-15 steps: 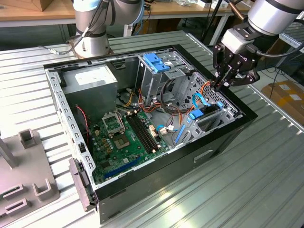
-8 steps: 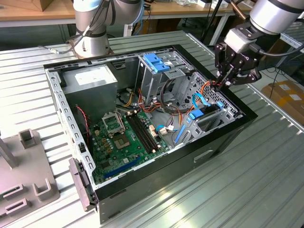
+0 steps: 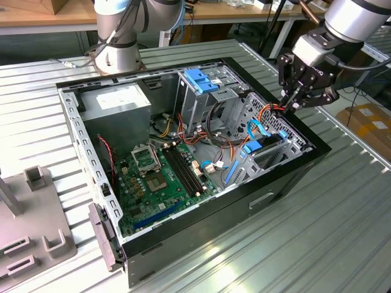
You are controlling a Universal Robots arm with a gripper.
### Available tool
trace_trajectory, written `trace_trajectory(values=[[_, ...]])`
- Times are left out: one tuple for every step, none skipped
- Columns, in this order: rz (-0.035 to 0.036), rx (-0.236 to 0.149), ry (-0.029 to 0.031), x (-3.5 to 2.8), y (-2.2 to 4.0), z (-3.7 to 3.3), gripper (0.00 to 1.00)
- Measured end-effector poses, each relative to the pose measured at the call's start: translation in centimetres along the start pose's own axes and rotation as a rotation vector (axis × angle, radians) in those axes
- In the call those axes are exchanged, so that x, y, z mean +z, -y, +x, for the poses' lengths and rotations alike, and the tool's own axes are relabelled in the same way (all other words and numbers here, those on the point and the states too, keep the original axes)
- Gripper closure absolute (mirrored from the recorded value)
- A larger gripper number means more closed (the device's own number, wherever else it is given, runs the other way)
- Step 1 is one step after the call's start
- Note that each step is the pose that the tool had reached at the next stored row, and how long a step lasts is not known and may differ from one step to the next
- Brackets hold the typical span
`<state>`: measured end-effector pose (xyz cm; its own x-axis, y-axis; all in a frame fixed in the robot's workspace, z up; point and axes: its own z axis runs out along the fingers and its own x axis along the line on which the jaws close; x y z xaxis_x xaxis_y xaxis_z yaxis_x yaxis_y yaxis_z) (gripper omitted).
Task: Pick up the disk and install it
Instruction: 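Insert the second disk wire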
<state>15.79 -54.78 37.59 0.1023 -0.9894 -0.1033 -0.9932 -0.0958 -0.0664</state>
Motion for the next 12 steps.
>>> trace_trajectory(values=[[-0.0010, -0.009, 0.0003, -0.01, 0.01, 0.00, 0.76], [-0.0020, -0.019, 0.0010, -0.01, 0.02, 0.00, 0.76], [-0.0028, -0.027, 0.0016, -0.01, 0.02, 0.00, 0.76], [-0.0034, -0.033, 0.0019, -0.02, 0.02, 0.00, 0.76], [-0.0050, -0.047, 0.0029, -0.04, 0.03, 0.00, 0.76], [-0.0059, -0.057, 0.0035, -0.06, 0.03, 0.00, 0.76], [-0.0069, -0.066, 0.0041, -0.07, 0.04, 0.00, 0.76], [-0.0081, -0.078, 0.0050, -0.07, 0.04, 0.00, 0.76], [-0.0091, -0.088, 0.0058, -0.06, 0.04, 0.00, 0.76], [-0.0108, -0.104, 0.0068, -0.07, 0.04, 0.00, 0.76], [-0.0121, -0.116, 0.0075, -0.07, 0.04, 0.00, 0.76], [-0.0147, -0.141, 0.0092, -0.07, 0.04, 0.00, 0.76]])
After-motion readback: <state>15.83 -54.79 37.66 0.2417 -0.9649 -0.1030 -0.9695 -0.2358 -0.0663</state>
